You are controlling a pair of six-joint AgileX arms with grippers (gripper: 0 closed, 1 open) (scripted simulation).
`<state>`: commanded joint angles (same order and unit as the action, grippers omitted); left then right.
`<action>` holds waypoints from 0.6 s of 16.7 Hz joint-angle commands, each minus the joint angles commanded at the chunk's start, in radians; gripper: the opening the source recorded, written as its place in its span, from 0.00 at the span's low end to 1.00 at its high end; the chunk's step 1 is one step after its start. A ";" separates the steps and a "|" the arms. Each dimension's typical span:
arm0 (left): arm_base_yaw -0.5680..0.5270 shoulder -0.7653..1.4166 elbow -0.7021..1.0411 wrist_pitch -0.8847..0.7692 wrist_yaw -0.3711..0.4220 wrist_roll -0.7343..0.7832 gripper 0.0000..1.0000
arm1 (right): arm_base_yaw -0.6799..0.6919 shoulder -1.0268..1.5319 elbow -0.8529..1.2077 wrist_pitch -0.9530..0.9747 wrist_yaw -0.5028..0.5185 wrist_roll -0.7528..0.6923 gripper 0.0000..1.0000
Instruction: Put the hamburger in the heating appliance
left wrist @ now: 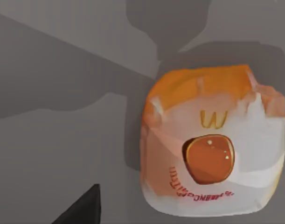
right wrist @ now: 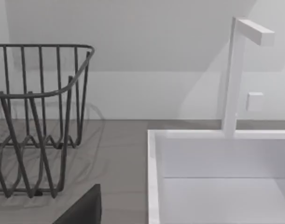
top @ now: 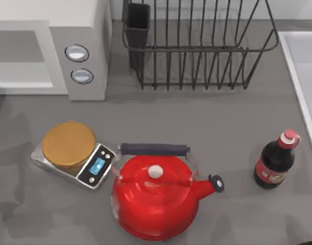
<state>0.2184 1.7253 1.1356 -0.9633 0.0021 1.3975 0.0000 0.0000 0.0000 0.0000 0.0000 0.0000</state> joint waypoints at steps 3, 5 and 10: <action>0.007 0.020 0.008 -0.013 -0.001 0.012 1.00 | 0.000 0.000 0.000 0.000 0.000 0.000 1.00; 0.007 0.020 0.008 -0.013 -0.001 0.012 1.00 | 0.000 0.000 0.000 0.000 0.000 0.000 1.00; 0.005 0.056 -0.036 0.063 -0.001 0.010 1.00 | 0.000 0.000 0.000 0.000 0.000 0.000 1.00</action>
<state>0.2239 1.7815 1.1000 -0.9008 0.0013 1.4075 0.0000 0.0000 0.0000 0.0000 0.0000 0.0000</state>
